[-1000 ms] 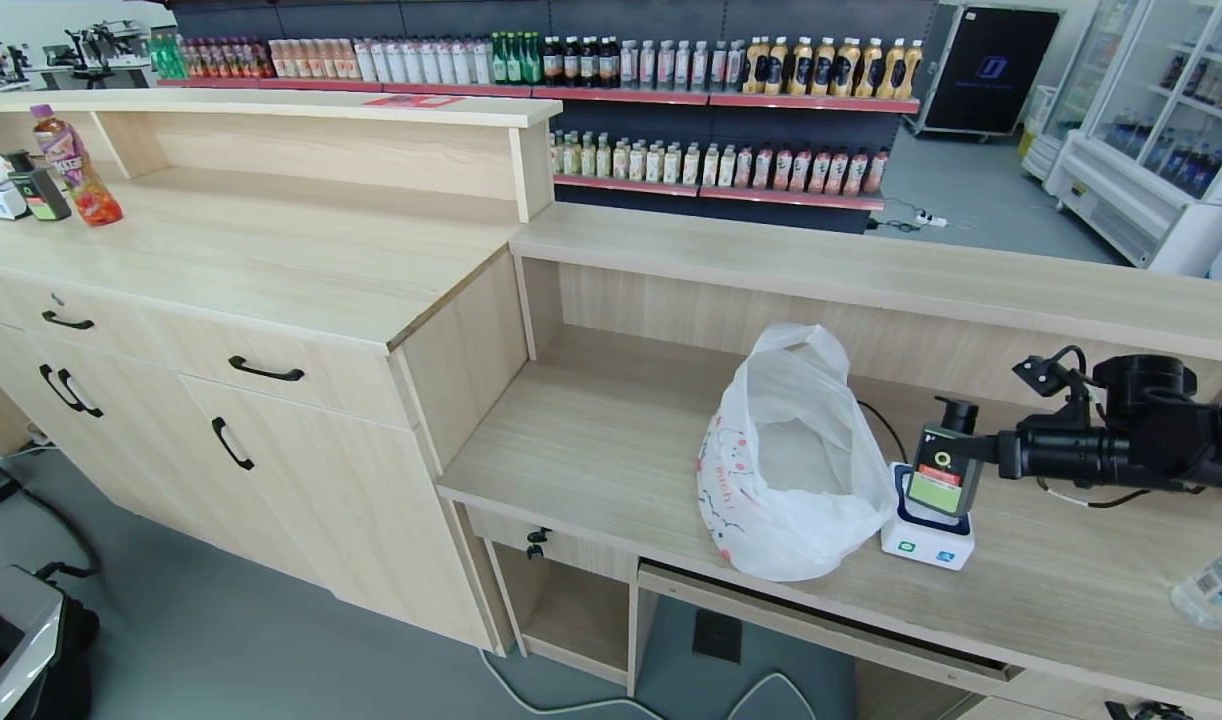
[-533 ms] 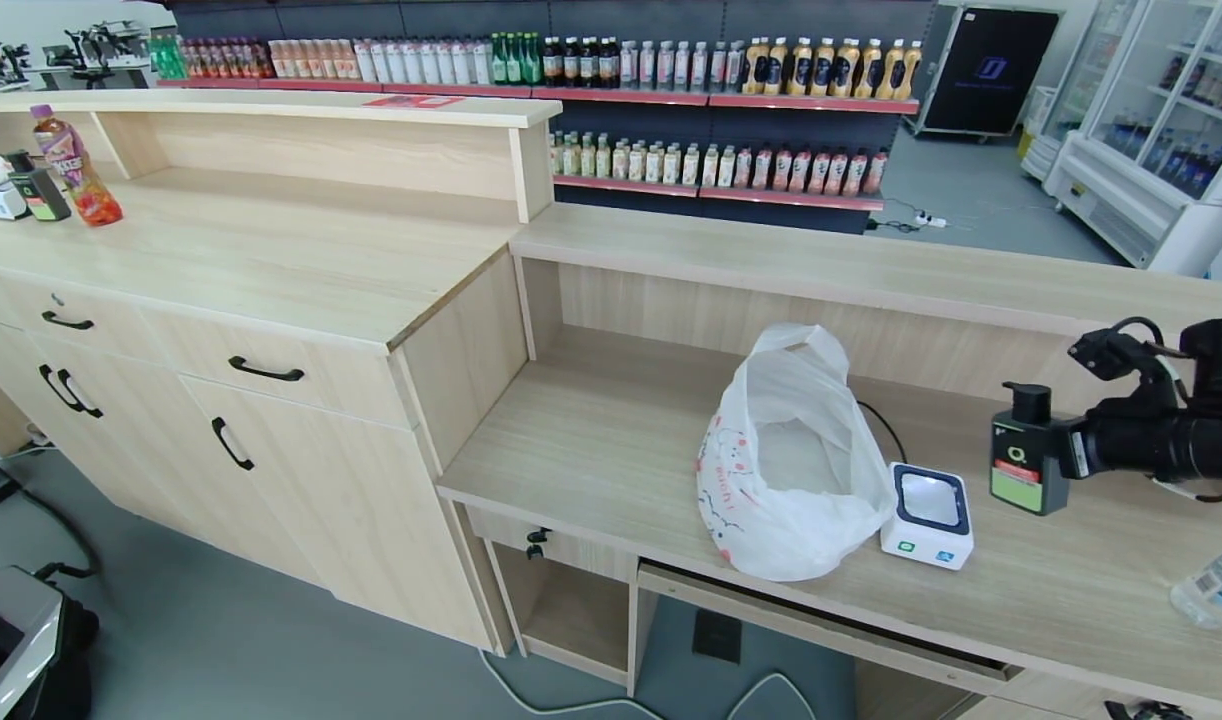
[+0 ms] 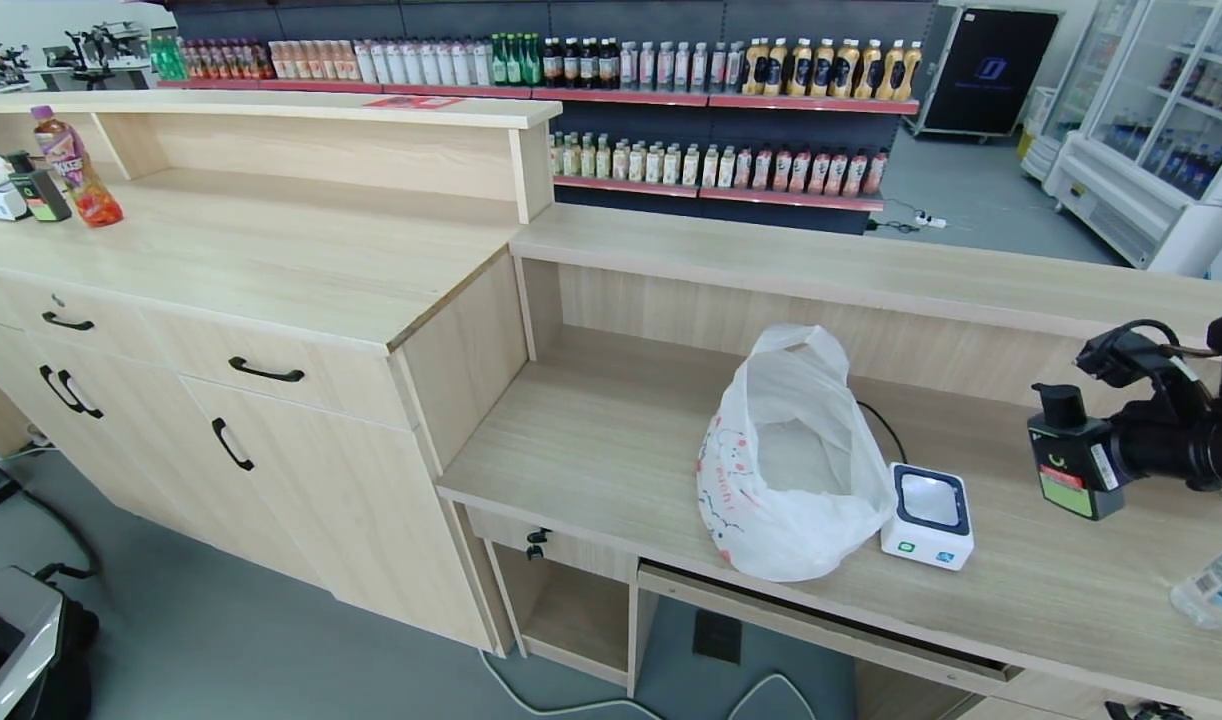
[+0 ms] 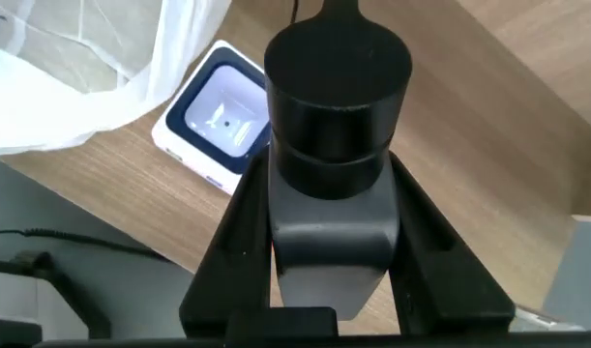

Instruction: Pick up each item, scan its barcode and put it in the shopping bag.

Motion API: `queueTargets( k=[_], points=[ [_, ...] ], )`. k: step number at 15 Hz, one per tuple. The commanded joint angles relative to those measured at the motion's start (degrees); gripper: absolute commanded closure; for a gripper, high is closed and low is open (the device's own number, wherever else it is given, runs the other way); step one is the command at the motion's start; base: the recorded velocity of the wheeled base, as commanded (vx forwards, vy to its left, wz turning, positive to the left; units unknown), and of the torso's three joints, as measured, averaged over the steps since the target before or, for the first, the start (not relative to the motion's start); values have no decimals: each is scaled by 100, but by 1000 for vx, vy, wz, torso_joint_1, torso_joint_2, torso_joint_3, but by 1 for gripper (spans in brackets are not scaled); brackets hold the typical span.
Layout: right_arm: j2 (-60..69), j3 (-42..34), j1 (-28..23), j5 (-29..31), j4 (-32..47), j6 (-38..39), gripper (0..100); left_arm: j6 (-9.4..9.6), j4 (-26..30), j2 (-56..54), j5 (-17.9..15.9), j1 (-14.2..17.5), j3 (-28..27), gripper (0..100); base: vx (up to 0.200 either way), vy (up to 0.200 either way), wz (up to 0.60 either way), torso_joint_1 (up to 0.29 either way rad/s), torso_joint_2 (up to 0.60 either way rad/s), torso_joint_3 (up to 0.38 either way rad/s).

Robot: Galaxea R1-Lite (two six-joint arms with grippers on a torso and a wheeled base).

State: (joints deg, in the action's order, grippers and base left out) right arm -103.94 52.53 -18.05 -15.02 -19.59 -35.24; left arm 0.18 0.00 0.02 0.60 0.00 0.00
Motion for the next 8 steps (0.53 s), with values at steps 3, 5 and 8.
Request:
queueTargets(
  k=[3,5,8],
  points=[
    [-417,100,232,-142,-616,132,100,-1,-9,-2,2,0,0,0,0,0,400,0,5,-2],
    [-733,258,390,-133,-977,360,100,-1,0,-2,2,0,0,0,0,0,0,0,0,0],
    [-1463,328,724,-142,-1891,1125,100,-1,0,-2,2,0,0,0,0,0,0,0,0,0]
  ],
)
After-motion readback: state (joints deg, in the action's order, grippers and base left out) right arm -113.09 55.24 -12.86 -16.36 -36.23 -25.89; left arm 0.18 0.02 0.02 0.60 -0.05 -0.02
